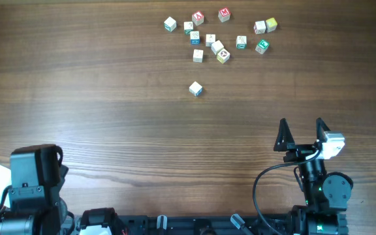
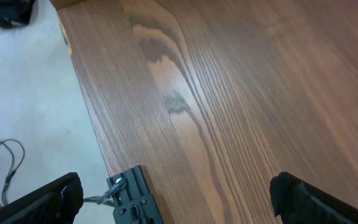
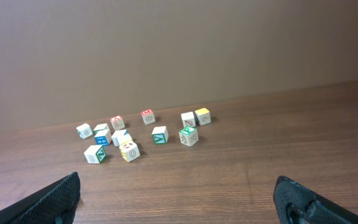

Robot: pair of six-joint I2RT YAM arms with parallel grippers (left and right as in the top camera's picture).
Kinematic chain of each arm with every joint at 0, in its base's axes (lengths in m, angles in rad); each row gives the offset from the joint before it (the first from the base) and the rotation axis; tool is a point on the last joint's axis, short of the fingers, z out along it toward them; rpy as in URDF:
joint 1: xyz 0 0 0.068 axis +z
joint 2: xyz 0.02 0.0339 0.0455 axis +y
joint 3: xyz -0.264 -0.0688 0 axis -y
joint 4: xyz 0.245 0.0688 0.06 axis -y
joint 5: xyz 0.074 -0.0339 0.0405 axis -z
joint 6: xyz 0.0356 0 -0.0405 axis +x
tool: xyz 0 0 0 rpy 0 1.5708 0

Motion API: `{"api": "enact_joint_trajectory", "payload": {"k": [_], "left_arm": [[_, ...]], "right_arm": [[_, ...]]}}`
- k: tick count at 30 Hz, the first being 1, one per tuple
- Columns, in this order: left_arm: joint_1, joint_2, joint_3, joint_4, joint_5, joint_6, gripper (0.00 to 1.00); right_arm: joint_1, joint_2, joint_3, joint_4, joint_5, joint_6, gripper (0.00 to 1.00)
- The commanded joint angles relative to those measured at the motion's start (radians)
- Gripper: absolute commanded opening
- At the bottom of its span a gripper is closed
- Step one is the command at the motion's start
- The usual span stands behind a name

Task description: Form a circle

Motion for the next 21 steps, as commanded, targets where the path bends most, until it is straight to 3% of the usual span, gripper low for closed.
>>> {"api": "enact_joint_trajectory", "payload": {"k": [1,21], "left_arm": [[0.007,-0.004,-0.012,0.005,-0.006,-0.032,1.00],[0.007,-0.011,-0.012,0.021,0.005,-0.032,1.00]], "right_arm": [[-0.006,-0.003,-0.001,0.003,0.009,0.012,1.00],[-0.006,-0.003,-0.001,0.003,0.009,0.011,1.00]]}}
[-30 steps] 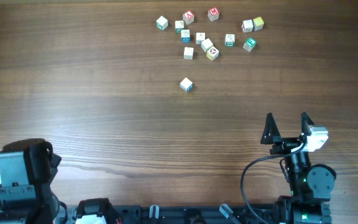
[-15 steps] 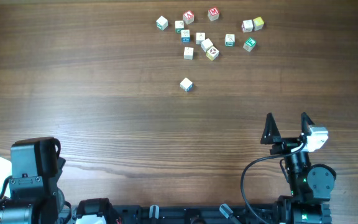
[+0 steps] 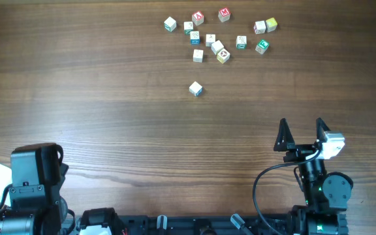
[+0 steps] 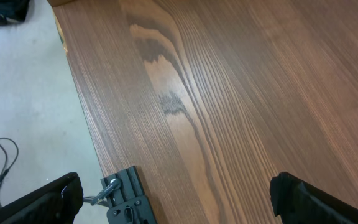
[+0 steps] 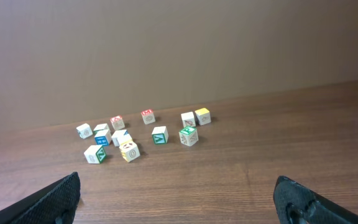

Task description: Form a circle

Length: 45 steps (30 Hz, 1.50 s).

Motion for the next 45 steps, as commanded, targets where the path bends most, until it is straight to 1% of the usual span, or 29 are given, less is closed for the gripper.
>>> {"api": "enact_joint_trajectory", "payload": {"k": [1,8,35,36,38,40,41,42,43,45], "left_arm": [[0.007,-0.021,-0.006,0.004,0.002,-0.021,1.00],[0.007,-0.109,-0.006,0.003,0.001,-0.019,1.00],[0.007,-0.110,-0.006,-0.006,0.002,-0.019,1.00],[0.007,-0.110,-0.006,-0.006,0.001,-0.019,1.00],[0.007,-0.110,-0.006,-0.006,0.001,-0.019,1.00],[0.007,-0.110,-0.006,-0.006,0.001,-0.019,1.00],[0.007,-0.110,-0.006,-0.006,0.002,-0.019,1.00],[0.007,-0.110,-0.006,-0.006,0.001,-0.019,1.00],[0.007,-0.110,-0.006,-0.006,0.001,-0.019,1.00],[0.007,-0.110,-0.006,-0.006,0.001,-0.019,1.00]], "right_arm": [[-0.006,-0.003,-0.001,0.003,0.009,0.012,1.00],[-0.006,-0.003,-0.001,0.003,0.009,0.011,1.00],[-0.006,-0.003,-0.001,0.003,0.009,0.012,1.00],[-0.006,-0.003,-0.001,0.003,0.013,0.006,1.00],[-0.006,-0.003,-0.001,0.002,0.072,-0.063,1.00],[-0.006,-0.003,-0.001,0.061,0.065,-0.028,1.00],[-0.006,-0.003,-0.001,0.079,0.036,0.029,1.00],[-0.006,-0.003,-0.001,0.108,-0.018,0.142,1.00],[-0.006,-0.003,-0.001,0.140,-0.040,0.207,1.00],[-0.006,-0.003,-0.001,0.241,-0.114,0.269,1.00]]}}
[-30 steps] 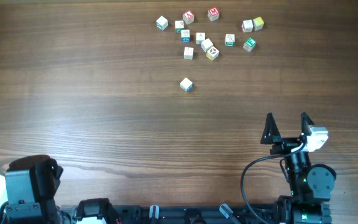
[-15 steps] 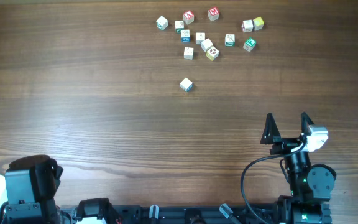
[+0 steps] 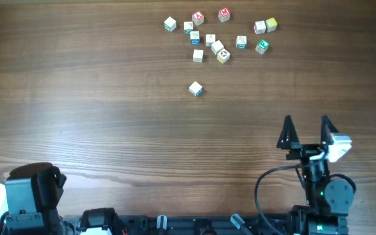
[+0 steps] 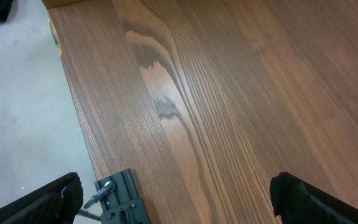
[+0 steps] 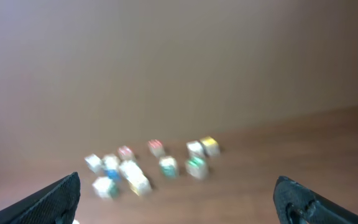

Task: Form a circle
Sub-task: 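Reach the right gripper forward to the right side of the cluster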

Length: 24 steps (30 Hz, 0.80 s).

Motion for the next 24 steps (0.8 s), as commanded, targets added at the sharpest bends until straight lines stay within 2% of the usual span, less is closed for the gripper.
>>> {"api": "enact_joint_trajectory", "payload": {"k": [1,3,8,14,19,21,24], "left_arm": [[0.007,-0.002,-0.005,-0.002,0.001,-0.019,1.00],[0.007,-0.002,-0.005,-0.002,0.001,-0.019,1.00],[0.007,-0.002,-0.005,-0.002,0.001,-0.019,1.00],[0.007,-0.002,-0.005,-0.002,0.001,-0.019,1.00],[0.007,-0.002,-0.005,-0.001,0.001,-0.019,1.00],[0.007,-0.002,-0.005,-0.002,0.001,-0.019,1.00],[0.007,-0.002,-0.005,-0.001,0.001,-0.019,1.00]], "right_arm": [[-0.006,-0.003,0.000,0.140,-0.143,0.201,1.00],[-0.006,-0.002,0.006,0.184,-0.151,0.276,1.00],[-0.006,0.090,0.136,0.095,-0.183,0.266,1.00],[-0.006,0.451,0.404,0.016,-0.330,0.178,1.00],[-0.006,0.736,0.513,0.100,-0.667,0.174,1.00],[-0.006,0.833,0.513,0.119,-0.743,0.232,0.99],[-0.006,0.976,0.513,0.113,-0.777,0.436,0.99]]}}
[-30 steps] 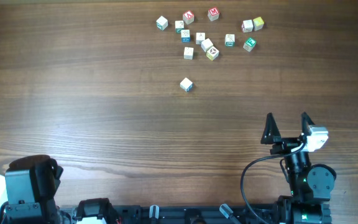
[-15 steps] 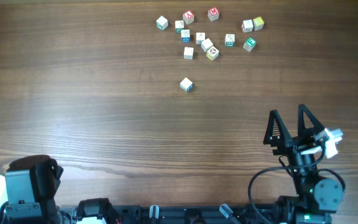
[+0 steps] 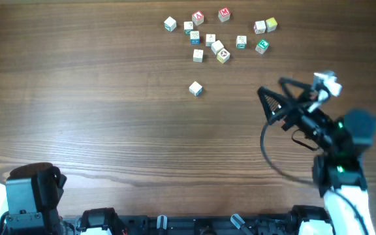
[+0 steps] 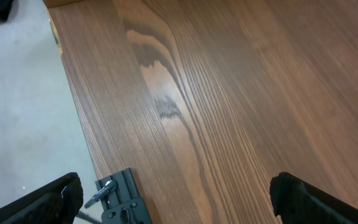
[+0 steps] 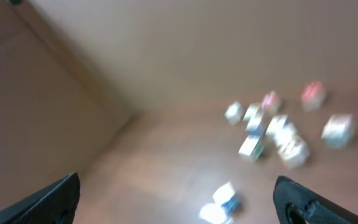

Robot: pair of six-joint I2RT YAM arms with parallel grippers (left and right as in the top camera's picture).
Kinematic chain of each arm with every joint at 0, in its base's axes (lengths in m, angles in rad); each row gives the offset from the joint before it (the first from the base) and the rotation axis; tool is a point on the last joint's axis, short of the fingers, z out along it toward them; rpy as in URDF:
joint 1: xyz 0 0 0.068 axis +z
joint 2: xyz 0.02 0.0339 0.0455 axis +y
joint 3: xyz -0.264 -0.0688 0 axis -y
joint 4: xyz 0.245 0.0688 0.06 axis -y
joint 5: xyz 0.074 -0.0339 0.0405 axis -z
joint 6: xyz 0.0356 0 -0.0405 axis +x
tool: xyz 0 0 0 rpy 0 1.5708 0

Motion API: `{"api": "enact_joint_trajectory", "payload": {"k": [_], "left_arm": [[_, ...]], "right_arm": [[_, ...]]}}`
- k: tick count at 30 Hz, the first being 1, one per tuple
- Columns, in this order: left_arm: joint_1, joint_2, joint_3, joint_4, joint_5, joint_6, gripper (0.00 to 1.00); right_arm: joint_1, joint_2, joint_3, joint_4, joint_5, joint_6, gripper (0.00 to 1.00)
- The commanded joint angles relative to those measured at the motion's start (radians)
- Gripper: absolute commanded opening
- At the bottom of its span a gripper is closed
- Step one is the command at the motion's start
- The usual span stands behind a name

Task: Form a circle
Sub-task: 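Reach the right gripper forward to the right side of the cluster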

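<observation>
Several small lettered cubes (image 3: pixel 217 36) lie scattered loosely at the far middle of the table, blurred in the right wrist view (image 5: pixel 272 130). One lone cube (image 3: pixel 195 89) sits apart, nearer than the rest, and shows low in the right wrist view (image 5: pixel 224 202). My right gripper (image 3: pixel 270 86) hangs open over the right half of the table, pointing left toward the lone cube, with nothing between its fingers (image 5: pixel 176 202). My left gripper (image 4: pixel 179 199) is open and empty at the table's front left corner.
The table's left edge (image 4: pixel 79 124) with grey floor beyond it shows in the left wrist view, and a black clamp bracket (image 4: pixel 120 202) sits at the front edge. The left arm's base (image 3: pixel 31 196) stands at the front left. A brown wall (image 5: pixel 166 50) rises behind the table.
My right arm has moved from the front right edge out over the table and turned left; the lone cube now shows low in its blurred wrist view. The left arm and the cubes are unchanged.
Both arms first stood at the front edge, grippers open, the right one facing the scattered cubes. The left arm then drew back a little toward the corner and the right gripper shifted slightly. Now the right gripper is out over the table near the lone cube. No cube has moved.
</observation>
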Motion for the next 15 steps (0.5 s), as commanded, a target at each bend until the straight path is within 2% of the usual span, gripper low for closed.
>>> {"api": "enact_joint_trajectory", "payload": {"k": [1,4,7,9,15], "left_arm": [[0.007,-0.002,-0.003,0.003,0.000,-0.019,1.00],[0.007,-0.002,-0.003,0.003,0.000,-0.019,1.00],[0.007,-0.002,-0.003,0.002,0.000,-0.019,1.00],[0.007,-0.002,-0.003,0.003,0.000,-0.019,1.00],[0.007,-0.002,-0.003,0.003,0.000,-0.019,1.00]], "right_arm": [[-0.003,0.143,0.017,0.002,-0.126,0.204,1.00],[-0.003,0.283,0.017,0.045,-0.074,0.274,1.00],[-0.003,0.391,0.017,0.163,-0.107,0.241,1.00],[-0.003,0.416,0.022,0.209,-0.099,0.247,0.99],[-0.002,0.419,0.104,0.172,0.032,0.247,0.99]]}}
